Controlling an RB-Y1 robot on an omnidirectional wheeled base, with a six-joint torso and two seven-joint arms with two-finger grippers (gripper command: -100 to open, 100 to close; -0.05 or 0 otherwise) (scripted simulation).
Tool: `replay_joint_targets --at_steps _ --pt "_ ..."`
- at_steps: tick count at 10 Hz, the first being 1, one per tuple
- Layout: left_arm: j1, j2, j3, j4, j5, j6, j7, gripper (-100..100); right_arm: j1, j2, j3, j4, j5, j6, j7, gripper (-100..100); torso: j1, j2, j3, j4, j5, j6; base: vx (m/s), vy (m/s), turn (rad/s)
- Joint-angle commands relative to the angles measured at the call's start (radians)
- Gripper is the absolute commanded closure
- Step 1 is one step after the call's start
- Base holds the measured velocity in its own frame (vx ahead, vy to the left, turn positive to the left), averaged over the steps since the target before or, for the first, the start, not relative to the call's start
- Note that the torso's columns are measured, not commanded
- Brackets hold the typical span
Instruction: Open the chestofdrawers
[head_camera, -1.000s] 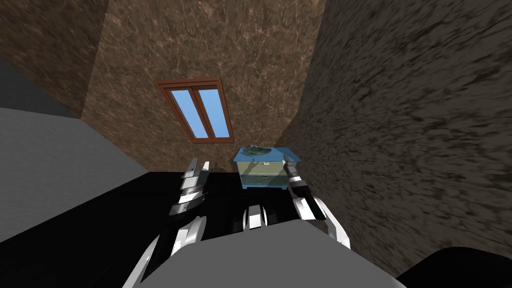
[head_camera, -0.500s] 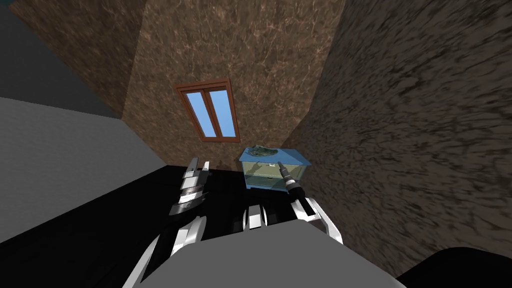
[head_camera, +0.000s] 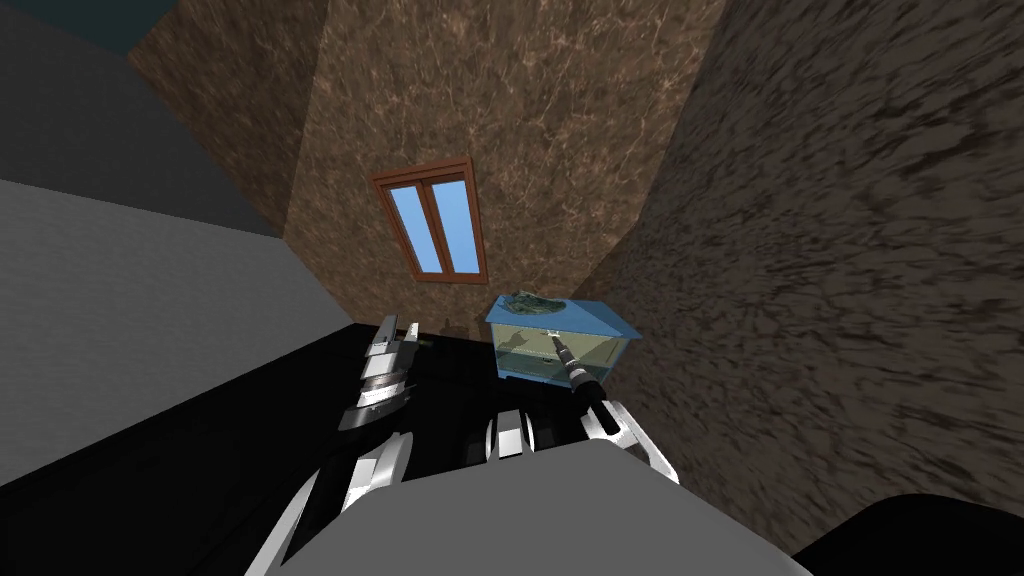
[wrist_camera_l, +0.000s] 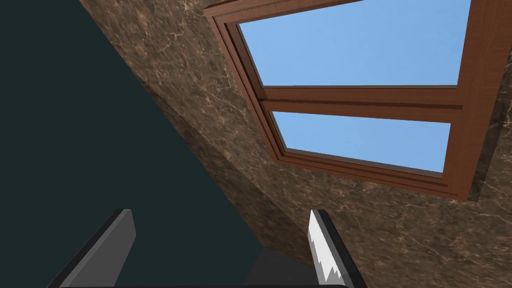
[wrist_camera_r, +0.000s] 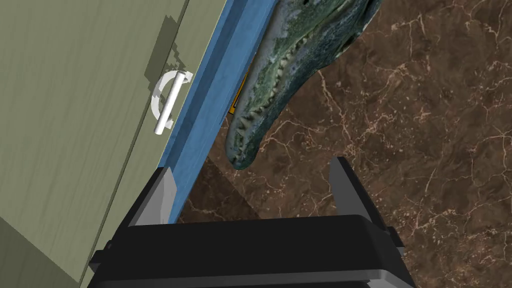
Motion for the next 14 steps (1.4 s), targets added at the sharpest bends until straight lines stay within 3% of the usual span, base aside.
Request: replay_joint_targets --at_steps 1,2,3,4,5,6,7,8,9,12,13,14 --pt "0.0 0.0 0.0 0.0 0.0 0.0 0.0 0 -0.005 -0.021 0.035 0.071 0.071 0.08 -0.013 -100 0.0 0.0 0.0 0.0 0.0 0.001 0.057 0.046 0.21" --pt "0.0 0.0 0.0 0.0 0.0 0.0 0.0 0 -0.005 -0.021 0.035 0.079 0.093 0.121 -0.013 -100 0.001 -0.001 -0.001 0.0 0.0 0.0 0.045 0.029 0.131" --pt "0.0 0.0 0.0 0.0 0.0 0.0 0.0 0 -0.005 -0.021 0.035 0.079 0.096 0.121 -0.013 -100 0.0 0.0 0.0 0.0 0.0 0.001 0.02 0.007 -0.004" --pt "0.0 0.0 0.0 0.0 0.0 0.0 0.0 0 -0.007 -0.033 0.061 0.131 0.14 0.172 -0.021 -100 -0.001 0.002 0.001 0.0 0.0 0.001 0.048 0.022 0.238" --pt "0.0 0.0 0.0 0.0 0.0 0.0 0.0 0 -0.007 -0.033 0.061 0.132 0.16 0.193 -0.021 -100 0.0 0.0 0.0 0.0 0.0 0.0 0.051 0.027 0.143" --pt "0.0 0.0 0.0 0.0 0.0 0.0 0.0 0 -0.009 -0.045 0.088 0.165 0.191 0.233 -0.029 -100 0.0 0.0 0.0 0.0 0.0 0.001 0.052 0.041 0.259" --pt "0.0 0.0 0.0 0.0 0.0 0.0 0.0 0 -0.009 -0.045 0.088 0.182 0.213 0.265 -0.029 -100 0.001 0.0 0.0 0.0 0.0 0.0 0.047 0.02 0.111" --pt "0.0 0.0 0.0 0.0 0.0 0.0 0.0 0 -0.009 -0.045 0.088 0.187 0.226 0.267 -0.029 -100 0.0 0.0 0.0 0.0 0.0 0.001 0.025 0.005 -0.042" --pt "0.0 0.0 0.0 0.0 0.0 0.0 0.0 0 -0.012 -0.057 0.115 0.213 0.26 0.324 -0.037 -100 -0.002 0.002 0.001 0.0 0.0 0.001 0.045 0.022 0.259" --pt "0.0 0.0 0.0 0.0 0.0 0.0 0.0 0 -0.015 -0.067 0.142 0.299 0.357 0.397 -0.046 -100 0.0 0.0 0.0 0.0 0.0 0.0 0.052 0.019 0.157" --pt "0.0 0.0 0.0 0.0 0.0 0.0 0.0 0 -0.015 -0.067 0.142 0.299 0.357 0.416 -0.046 -100 0.0 0.0 0.0 0.0 0.0 0.001 0.03 0.009 -0.018" --pt "0.0 0.0 0.0 0.0 0.0 0.0 0.0 0 -0.019 -0.077 0.169 0.35 0.397 0.452 -0.054 -100 -0.001 0.002 0.001 0.0 0.0 0.001 0.051 0.021 0.219"
